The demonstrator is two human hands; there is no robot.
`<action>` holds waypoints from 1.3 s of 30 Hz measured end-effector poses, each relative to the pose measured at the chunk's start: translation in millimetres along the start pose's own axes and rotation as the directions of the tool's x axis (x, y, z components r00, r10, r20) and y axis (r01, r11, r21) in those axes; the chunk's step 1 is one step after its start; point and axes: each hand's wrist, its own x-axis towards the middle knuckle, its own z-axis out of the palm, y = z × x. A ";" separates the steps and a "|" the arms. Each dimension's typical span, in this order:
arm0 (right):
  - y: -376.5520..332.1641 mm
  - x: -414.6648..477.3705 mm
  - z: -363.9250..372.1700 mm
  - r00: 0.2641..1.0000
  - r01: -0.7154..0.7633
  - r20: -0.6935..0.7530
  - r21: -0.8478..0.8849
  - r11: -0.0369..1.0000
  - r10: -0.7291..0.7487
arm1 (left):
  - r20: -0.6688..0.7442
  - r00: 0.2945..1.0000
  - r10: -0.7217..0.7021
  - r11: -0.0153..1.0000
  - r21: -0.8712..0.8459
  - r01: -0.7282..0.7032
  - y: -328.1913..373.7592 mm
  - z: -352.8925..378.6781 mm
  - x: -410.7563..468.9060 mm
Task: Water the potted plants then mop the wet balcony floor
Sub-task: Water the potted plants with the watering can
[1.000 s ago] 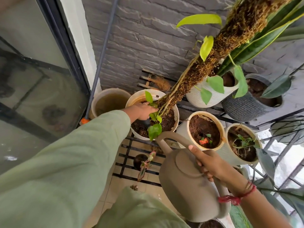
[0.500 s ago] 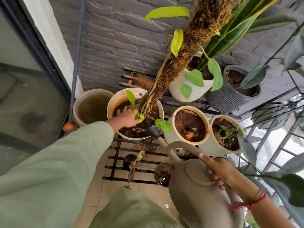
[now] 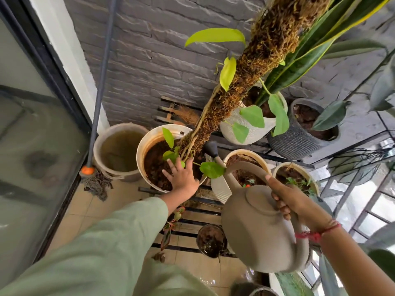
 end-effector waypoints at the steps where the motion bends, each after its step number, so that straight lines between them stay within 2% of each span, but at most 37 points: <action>1: -5.9 5.4 -0.5 1.000 0.005 0.006 -0.008 1.000 -0.005 | -0.006 0.999 0.046 0.998 0.054 -0.045 -1.6 0.8 0.1; 4: -25.4 20.1 0.7 0.999 0.044 0.015 -0.029 0.999 -0.044 | 0.013 0.988 0.151 0.964 0.218 -0.150 0.2 3.9 -2.4; 6: -40.4 28.0 2.9 0.997 0.077 0.016 -0.049 0.996 -0.076 | 0.062 0.983 0.173 0.940 0.287 -0.184 3.3 7.9 -7.4; 14: -61.0 35.1 10.2 0.997 0.080 -0.008 -0.054 0.995 -0.080 | 0.216 0.971 0.098 0.925 0.341 -0.169 -5.0 8.4 -9.6; 19: -43.6 19.8 6.4 0.998 0.067 -0.021 0.050 0.997 -0.066 | 0.365 0.930 0.053 0.915 0.354 -0.191 -28.0 16.0 -18.6; 21: -32.8 11.4 5.0 0.999 0.046 -0.001 0.076 0.996 -0.046 | 0.365 0.930 0.048 0.922 0.342 -0.182 -35.4 21.7 -24.3; 26: -2.2 -14.6 5.7 0.999 -0.022 0.049 0.061 0.998 0.019 | 0.317 0.936 0.153 0.915 0.312 -0.255 -41.6 31.0 -35.5; 31: 29.0 -36.1 10.4 0.996 -0.064 0.066 0.088 0.994 0.059 | 0.290 0.920 0.263 0.847 0.387 -0.365 -37.8 34.9 -35.2; 35: 51.0 -51.9 14.7 0.994 -0.094 0.072 0.117 0.989 0.086 | 0.374 0.849 0.373 0.753 0.413 -0.512 -32.8 37.8 -27.1; 39: 80.1 -65.5 24.0 0.994 -0.109 0.051 0.210 0.971 0.101 | 0.446 0.831 0.333 0.780 0.364 -0.509 -24.7 37.9 -20.4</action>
